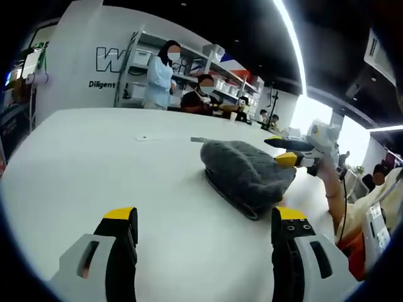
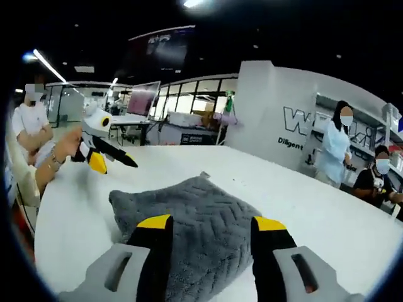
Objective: Fold the towel on the table until its edges align and the towel forms a compact rectangular stack.
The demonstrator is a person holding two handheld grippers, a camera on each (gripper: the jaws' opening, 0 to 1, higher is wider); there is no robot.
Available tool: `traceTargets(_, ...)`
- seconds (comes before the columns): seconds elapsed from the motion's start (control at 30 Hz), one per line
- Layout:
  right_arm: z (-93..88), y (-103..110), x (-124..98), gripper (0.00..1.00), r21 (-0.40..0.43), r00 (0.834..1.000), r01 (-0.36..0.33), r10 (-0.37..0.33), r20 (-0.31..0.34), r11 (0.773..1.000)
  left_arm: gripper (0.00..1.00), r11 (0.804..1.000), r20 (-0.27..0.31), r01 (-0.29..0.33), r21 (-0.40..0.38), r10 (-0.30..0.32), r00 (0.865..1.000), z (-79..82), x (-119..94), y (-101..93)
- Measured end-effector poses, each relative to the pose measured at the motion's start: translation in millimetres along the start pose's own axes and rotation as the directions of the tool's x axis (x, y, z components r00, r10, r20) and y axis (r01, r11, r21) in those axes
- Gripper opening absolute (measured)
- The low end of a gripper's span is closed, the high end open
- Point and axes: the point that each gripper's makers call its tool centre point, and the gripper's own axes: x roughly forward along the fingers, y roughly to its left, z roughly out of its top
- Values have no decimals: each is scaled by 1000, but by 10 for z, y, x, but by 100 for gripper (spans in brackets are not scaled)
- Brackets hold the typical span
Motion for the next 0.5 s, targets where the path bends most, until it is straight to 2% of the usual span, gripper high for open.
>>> traceTargets(0.1, -80, 46, 9, 46, 29, 999, -39, 40, -5, 999, 86, 1000, -1, -2, 0, 2, 1000, -3, 2, 6)
traceTargets(0.23, -210, 36, 23, 46, 60, 998, -53, 55, -36, 997, 86, 1000, -1, 2, -1, -2, 1000, -2, 6, 0)
traceTargets(0.5, -399, -12, 53, 47, 105, 996, -19, 28, -84, 994, 86, 1000, -11, -5, -5, 5, 1000, -29, 16, 20)
